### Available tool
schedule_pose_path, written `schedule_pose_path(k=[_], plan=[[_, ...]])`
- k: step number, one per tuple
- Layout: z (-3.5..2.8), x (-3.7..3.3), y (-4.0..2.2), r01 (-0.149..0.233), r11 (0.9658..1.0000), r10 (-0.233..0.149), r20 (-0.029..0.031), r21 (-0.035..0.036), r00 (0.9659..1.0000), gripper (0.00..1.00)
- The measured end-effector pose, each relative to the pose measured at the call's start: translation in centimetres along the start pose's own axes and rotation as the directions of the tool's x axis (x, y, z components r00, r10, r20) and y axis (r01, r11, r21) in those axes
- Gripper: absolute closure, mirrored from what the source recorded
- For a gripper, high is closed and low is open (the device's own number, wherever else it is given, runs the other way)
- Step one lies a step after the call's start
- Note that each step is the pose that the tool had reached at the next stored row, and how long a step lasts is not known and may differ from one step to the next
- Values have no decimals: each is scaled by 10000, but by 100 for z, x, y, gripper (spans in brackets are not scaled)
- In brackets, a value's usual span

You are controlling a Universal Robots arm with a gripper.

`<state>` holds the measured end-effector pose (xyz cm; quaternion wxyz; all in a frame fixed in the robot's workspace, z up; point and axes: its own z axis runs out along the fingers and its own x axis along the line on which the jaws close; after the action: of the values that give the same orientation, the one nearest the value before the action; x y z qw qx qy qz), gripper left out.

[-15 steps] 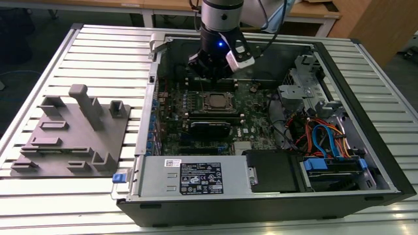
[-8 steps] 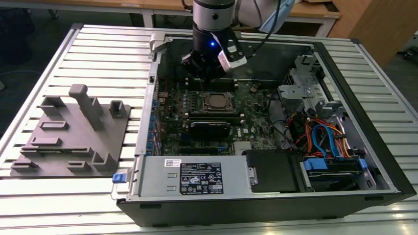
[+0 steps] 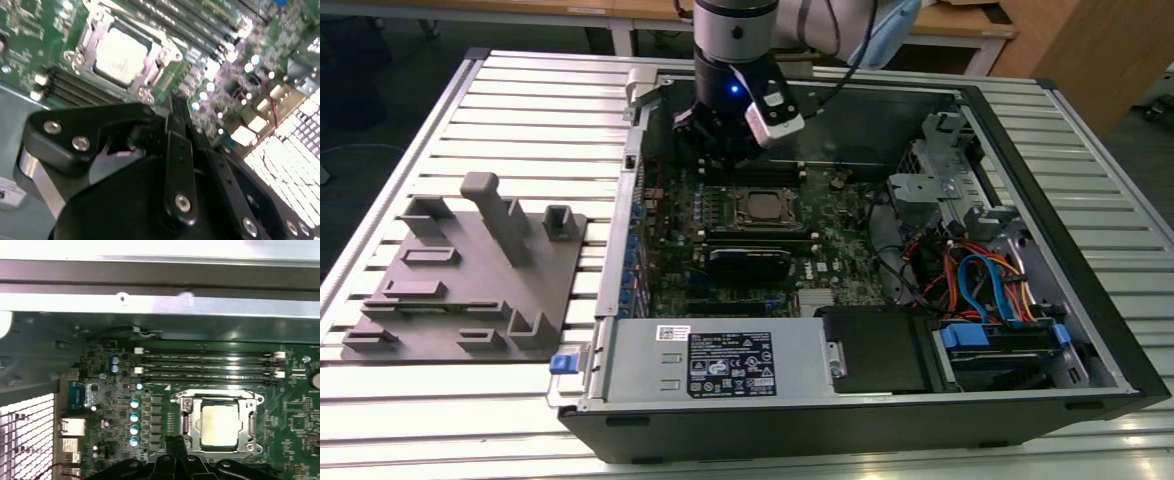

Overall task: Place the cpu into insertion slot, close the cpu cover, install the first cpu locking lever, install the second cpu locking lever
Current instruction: 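Install the first cpu locking lever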

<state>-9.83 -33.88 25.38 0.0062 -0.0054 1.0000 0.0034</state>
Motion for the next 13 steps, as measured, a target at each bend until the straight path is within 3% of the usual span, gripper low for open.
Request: schedule_pose_path(k=[5,13], plan=[[1,31,8,-351,9994,351,6,5,9994,89],[2,32,54,-362,9993,362,7,-8,9993,89]])
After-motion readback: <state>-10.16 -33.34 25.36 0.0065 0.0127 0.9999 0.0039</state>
